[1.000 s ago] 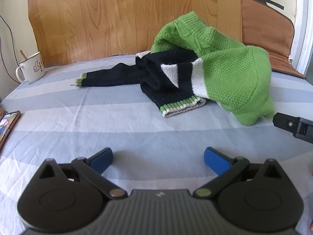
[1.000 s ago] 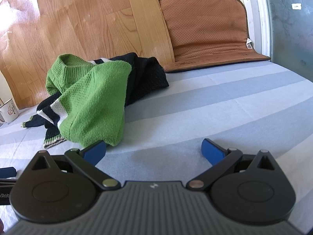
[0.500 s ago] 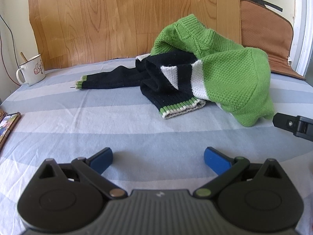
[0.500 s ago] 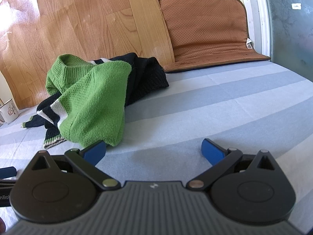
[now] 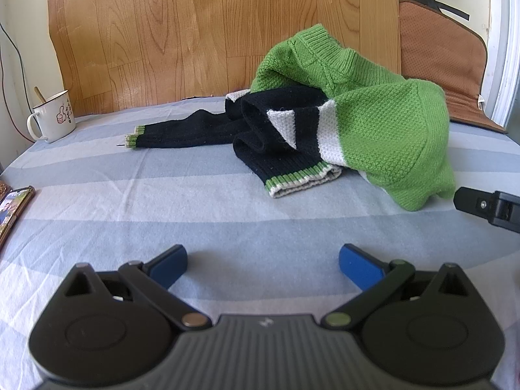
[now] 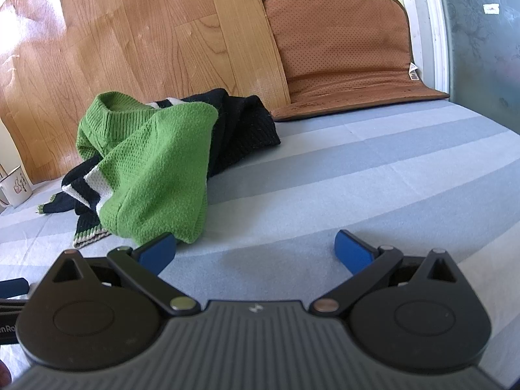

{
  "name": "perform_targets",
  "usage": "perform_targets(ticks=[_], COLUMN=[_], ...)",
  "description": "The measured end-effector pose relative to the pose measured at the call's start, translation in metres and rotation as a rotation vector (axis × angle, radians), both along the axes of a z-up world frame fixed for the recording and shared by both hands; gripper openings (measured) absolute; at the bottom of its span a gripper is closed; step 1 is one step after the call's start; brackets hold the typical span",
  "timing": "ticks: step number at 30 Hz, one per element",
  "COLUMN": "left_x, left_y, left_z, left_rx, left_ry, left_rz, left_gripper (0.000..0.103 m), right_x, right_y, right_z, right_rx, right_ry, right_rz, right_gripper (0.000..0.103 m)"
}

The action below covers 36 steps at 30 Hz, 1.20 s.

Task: Fold small clothes
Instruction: 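Reach both open grippers toward the sweater's green shoulder and collar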

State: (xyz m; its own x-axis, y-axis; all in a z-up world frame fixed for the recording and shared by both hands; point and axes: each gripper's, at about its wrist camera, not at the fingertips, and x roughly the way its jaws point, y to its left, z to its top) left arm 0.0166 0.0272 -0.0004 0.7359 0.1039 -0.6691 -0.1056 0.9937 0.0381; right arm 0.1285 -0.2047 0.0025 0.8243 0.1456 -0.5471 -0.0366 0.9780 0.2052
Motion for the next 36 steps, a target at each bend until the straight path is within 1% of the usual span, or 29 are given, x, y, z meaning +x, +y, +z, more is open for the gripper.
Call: perform_targets(ticks=[6,9,10,12,14,15,17,19,21,22,23,24,25,26,27,30,32,34,36], left_x=[0.000,0.001,0.000,-0.002,-0.006,-0.006,-0.004,-0.004,-0.004,-0.005,-0.006,-0.005,-0.005,-0.005,-0.007,-0.014,-0.014,-0.011,-0.005], left_y=[0.000,0.003,0.005,0.013,0.024,0.029,0.035,0.036,0.035,0.036,0.036,0.037,0.038,0.039,0.039,0.044,0.050,0.056,0.059], left_z=[0.000,0.001,0.002,0.004,0.006,0.007,0.006,0.006,0.007,0.007,0.007,0.007,0.007,0.008,0.011,0.024,0.032,0.037,0.044], left_rx=[-0.002,-0.017,-0.029,-0.072,-0.127,-0.149,-0.175,-0.181,-0.177,-0.175,-0.177,-0.186,-0.196,-0.202,-0.184,-0.116,-0.120,-0.133,-0.127], left_ry=[-0.001,-0.006,-0.012,-0.038,-0.071,-0.080,-0.080,-0.083,-0.091,-0.094,-0.096,-0.092,-0.087,-0.087,-0.101,-0.175,-0.188,-0.190,-0.197], left_rz=[-0.001,-0.002,0.001,0.020,0.053,0.068,0.095,0.099,0.096,0.094,0.091,0.078,0.058,0.020,-0.010,-0.054,-0.074,-0.083,-0.086], left_gripper=[0.103,0.103,0.103,0.103,0.103,0.103,0.103,0.103,0.103,0.103,0.103,0.103,0.103,0.103,0.103,0.103,0.103,0.103,0.103], right_x=[0.000,-0.001,-0.002,-0.008,-0.012,-0.011,-0.002,0.013,0.029,0.037,0.047,0.054,0.058,0.059,0.056,0.034,0.019,0.005,-0.008], right_y=[0.000,-0.002,-0.004,-0.008,-0.006,-0.003,0.006,0.018,0.028,0.033,0.038,0.041,0.042,0.040,0.039,0.037,0.029,0.012,-0.006], right_z=[0.001,0.001,0.002,0.008,0.019,0.025,0.036,0.044,0.045,0.044,0.042,0.039,0.036,0.035,0.035,0.051,0.062,0.074,0.086], right_rx=[0.006,0.022,0.033,0.056,0.045,0.033,0.008,-0.003,-0.004,-0.004,-0.001,0.006,0.019,0.048,0.066,0.083,0.089,0.081,0.047], right_ry=[0.000,-0.008,-0.017,-0.075,-0.148,-0.169,-0.187,-0.183,-0.154,-0.134,-0.108,-0.084,-0.052,-0.023,-0.024,-0.111,-0.157,-0.208,-0.265], right_rz=[-0.001,-0.004,-0.007,-0.002,0.034,0.058,0.119,0.171,0.205,0.215,0.223,0.231,0.250,0.280,0.288,0.368,0.394,0.366,0.317], right_gripper=[0.103,0.103,0.103,0.103,0.103,0.103,0.102,0.099,0.088,0.085,0.075,0.050,0.034,0.022,0.018,0.016,0.015,0.015,0.014])
